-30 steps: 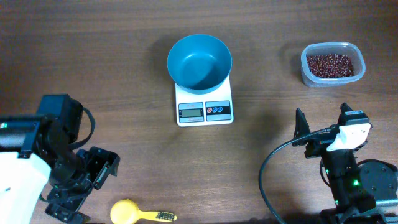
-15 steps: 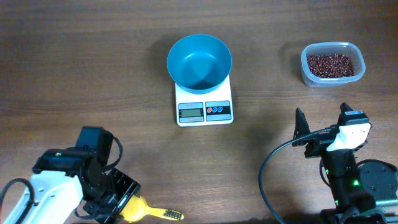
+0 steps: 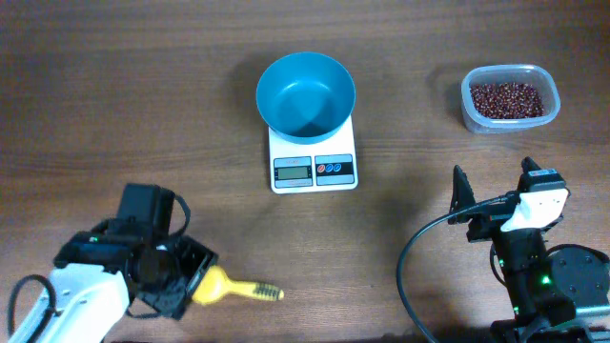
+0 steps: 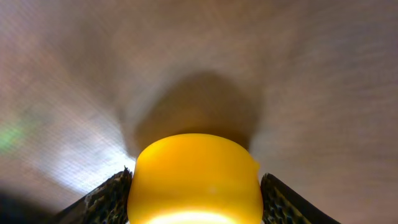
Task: Scoop item into bowl and weigh 50g on scale
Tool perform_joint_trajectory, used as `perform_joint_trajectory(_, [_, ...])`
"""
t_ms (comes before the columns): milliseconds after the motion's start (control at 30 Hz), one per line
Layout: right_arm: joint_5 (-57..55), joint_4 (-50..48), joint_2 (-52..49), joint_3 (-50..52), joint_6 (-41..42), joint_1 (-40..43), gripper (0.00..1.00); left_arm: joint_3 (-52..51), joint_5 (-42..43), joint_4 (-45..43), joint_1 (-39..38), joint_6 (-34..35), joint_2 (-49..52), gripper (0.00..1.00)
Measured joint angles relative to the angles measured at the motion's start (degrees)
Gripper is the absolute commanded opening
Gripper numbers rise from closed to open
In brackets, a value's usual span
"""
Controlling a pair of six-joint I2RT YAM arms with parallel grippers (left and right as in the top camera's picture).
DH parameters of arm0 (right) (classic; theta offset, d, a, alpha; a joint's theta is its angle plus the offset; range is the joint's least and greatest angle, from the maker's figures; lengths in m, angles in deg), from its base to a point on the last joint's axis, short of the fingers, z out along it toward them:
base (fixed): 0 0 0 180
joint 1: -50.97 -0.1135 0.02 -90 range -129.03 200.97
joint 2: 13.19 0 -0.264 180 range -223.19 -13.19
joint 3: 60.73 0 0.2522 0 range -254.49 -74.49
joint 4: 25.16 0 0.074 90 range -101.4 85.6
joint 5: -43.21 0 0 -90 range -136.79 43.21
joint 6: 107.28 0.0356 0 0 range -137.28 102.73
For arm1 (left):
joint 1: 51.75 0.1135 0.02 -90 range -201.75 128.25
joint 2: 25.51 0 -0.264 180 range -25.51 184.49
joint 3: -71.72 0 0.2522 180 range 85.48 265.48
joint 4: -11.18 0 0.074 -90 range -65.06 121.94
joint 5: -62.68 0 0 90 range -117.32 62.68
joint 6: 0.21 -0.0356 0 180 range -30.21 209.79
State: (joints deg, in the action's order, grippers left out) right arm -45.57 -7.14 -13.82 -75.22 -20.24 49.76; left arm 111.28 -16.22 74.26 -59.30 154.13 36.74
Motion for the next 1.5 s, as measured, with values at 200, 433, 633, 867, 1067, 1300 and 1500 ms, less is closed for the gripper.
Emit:
perform_joint_trajectory(200, [0.0, 0.0, 0.0, 0.0, 0.0, 0.0, 0.99, 6.6, -5.2, -2.1, 0.0, 0.0, 0.0, 0.52])
perform_joint_trajectory(433, [0.0, 0.0, 0.0, 0.0, 0.0, 0.0, 0.99, 6.6, 9.5, -1.8, 0.0, -5.2, 0.0, 0.49])
perform_joint_trajectory(633, [0.0, 0.0, 0.0, 0.0, 0.0, 0.0, 0.99, 6.6, 24.0, -1.8, 0.0, -6.3, 0.0, 0.50])
perform_joint_trajectory(867, [3.1, -0.2, -0.2, 0.0, 9.0, 0.0, 0.99, 6.6, 24.9, -1.8, 0.0, -6.4, 0.2, 0.45])
perform_joint_trajectory(1067, [3.4, -0.3, -3.3, 0.0, 20.9, 0.0, 0.99, 9.7, 19.6, 3.7, 0.0, -12.4, 13.1, 0.48])
perform_joint_trajectory(1300, [3.4, -0.3, -3.6, 0.0, 21.2, 0.0, 0.99, 29.3, 23.3, 29.0, 0.0, -34.6, 20.7, 0.53])
perform_joint_trajectory(1500, [3.4, -0.3, -3.6, 0.0, 21.2, 0.0, 0.99, 29.3, 27.3, 27.7, 0.0, -37.6, 20.8, 0.52])
